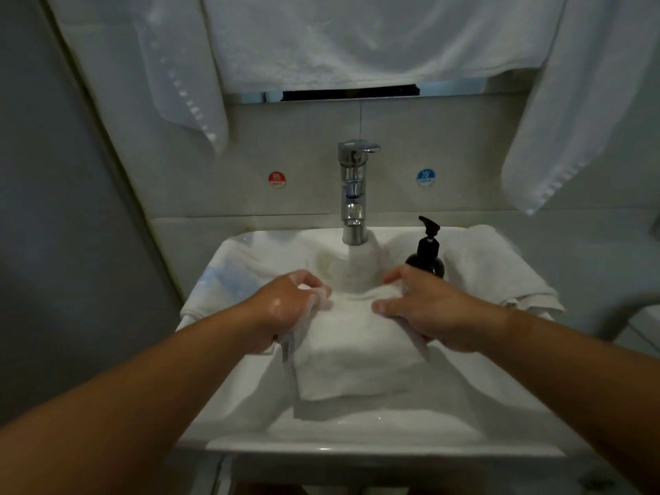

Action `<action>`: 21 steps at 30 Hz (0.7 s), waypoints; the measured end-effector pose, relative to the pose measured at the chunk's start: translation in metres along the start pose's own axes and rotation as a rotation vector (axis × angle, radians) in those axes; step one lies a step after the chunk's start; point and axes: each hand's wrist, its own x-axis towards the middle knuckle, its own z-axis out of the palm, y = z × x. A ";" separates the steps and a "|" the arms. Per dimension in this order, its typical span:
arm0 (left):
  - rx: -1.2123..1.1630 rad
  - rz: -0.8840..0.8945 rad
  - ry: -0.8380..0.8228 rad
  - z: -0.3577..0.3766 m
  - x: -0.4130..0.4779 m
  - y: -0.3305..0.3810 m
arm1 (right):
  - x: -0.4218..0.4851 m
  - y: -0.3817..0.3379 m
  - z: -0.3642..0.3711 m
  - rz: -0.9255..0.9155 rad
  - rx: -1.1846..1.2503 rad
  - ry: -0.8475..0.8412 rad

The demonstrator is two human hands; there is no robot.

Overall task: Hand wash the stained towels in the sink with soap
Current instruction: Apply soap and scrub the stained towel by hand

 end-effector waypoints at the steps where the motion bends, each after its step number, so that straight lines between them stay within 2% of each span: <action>1: 0.038 -0.072 -0.019 0.004 0.001 -0.002 | 0.005 0.009 0.004 0.005 -0.160 0.051; 3: 0.328 -0.053 -0.084 0.006 0.001 -0.008 | 0.006 0.013 0.005 -0.051 -0.451 0.038; 5: 0.758 0.108 -0.241 0.006 -0.006 -0.010 | 0.000 0.014 0.001 -0.105 -0.658 -0.142; 6: 0.889 0.185 -0.328 0.007 -0.009 -0.012 | -0.005 0.014 -0.002 -0.118 -0.782 -0.231; 8: 0.991 0.238 -0.412 0.014 -0.016 -0.019 | -0.017 0.016 -0.002 -0.150 -1.000 -0.306; 10: 0.971 0.305 -0.348 0.023 -0.016 -0.026 | -0.024 0.021 0.005 -0.247 -1.098 -0.263; 13: 0.885 0.426 -0.256 0.021 -0.012 -0.025 | -0.015 0.023 0.000 -0.400 -0.959 -0.217; 16: 0.731 0.500 -0.209 0.002 -0.011 -0.004 | -0.006 0.007 -0.025 -0.396 -0.601 -0.227; 19: 0.662 0.398 -0.267 -0.014 -0.007 0.018 | 0.001 -0.007 -0.037 -0.265 -0.277 -0.299; 21: 0.622 0.272 -0.334 -0.016 0.001 0.021 | 0.007 -0.006 -0.031 -0.155 -0.291 -0.355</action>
